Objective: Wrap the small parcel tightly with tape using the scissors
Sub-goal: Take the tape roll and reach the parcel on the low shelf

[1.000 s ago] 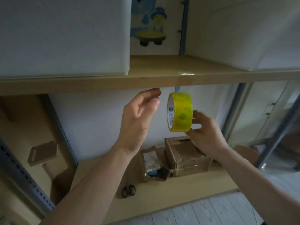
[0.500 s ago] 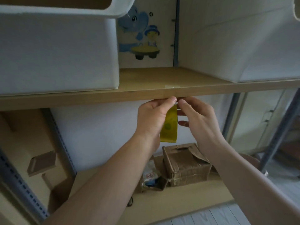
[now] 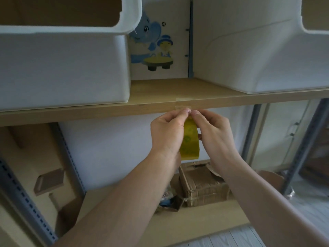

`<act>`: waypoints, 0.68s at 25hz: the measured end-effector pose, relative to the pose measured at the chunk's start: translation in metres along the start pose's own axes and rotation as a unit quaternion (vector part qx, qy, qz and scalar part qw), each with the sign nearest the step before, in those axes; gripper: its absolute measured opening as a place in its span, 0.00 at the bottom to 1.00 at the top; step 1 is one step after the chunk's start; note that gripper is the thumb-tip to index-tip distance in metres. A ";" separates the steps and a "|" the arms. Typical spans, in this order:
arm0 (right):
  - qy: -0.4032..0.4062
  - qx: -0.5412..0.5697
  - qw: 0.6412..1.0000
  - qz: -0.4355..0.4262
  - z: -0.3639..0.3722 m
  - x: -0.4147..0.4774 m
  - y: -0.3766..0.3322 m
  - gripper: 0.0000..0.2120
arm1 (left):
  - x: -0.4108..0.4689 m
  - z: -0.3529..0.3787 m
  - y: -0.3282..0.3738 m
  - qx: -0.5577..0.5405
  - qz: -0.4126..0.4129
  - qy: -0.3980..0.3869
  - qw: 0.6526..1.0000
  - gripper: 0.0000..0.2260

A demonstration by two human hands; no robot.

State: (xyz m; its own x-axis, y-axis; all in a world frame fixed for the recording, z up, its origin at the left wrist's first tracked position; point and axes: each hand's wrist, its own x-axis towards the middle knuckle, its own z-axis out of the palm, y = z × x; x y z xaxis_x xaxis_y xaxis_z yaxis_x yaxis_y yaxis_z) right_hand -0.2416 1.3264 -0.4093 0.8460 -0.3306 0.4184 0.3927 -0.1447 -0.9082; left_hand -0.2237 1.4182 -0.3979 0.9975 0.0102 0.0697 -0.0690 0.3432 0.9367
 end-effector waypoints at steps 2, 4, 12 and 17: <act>0.004 0.000 1.000 0.000 -0.001 -0.002 -0.005 0.10 | -0.003 0.002 0.005 -0.015 -0.020 -0.002 1.000 0.03; 0.012 0.002 1.000 -0.005 -0.002 -0.003 -0.010 0.10 | -0.007 0.005 0.011 -0.023 -0.033 -0.015 0.999 0.04; 0.021 0.017 0.999 -0.031 -0.007 -0.015 -0.019 0.10 | -0.025 0.005 0.013 -0.047 -0.015 -0.052 0.997 0.04; -0.031 0.040 0.999 0.016 -0.010 -0.029 0.005 0.07 | -0.034 -0.023 -0.011 -0.007 0.000 -0.050 0.999 0.05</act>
State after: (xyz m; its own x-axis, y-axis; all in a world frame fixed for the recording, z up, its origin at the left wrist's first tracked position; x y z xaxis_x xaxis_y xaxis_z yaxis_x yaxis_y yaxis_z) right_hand -0.2674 1.3257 -0.4261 0.8781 -0.2750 0.3916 0.3910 -0.0594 -0.9185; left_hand -0.2567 1.4358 -0.4184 0.9910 -0.0846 0.1041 -0.0676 0.3557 0.9322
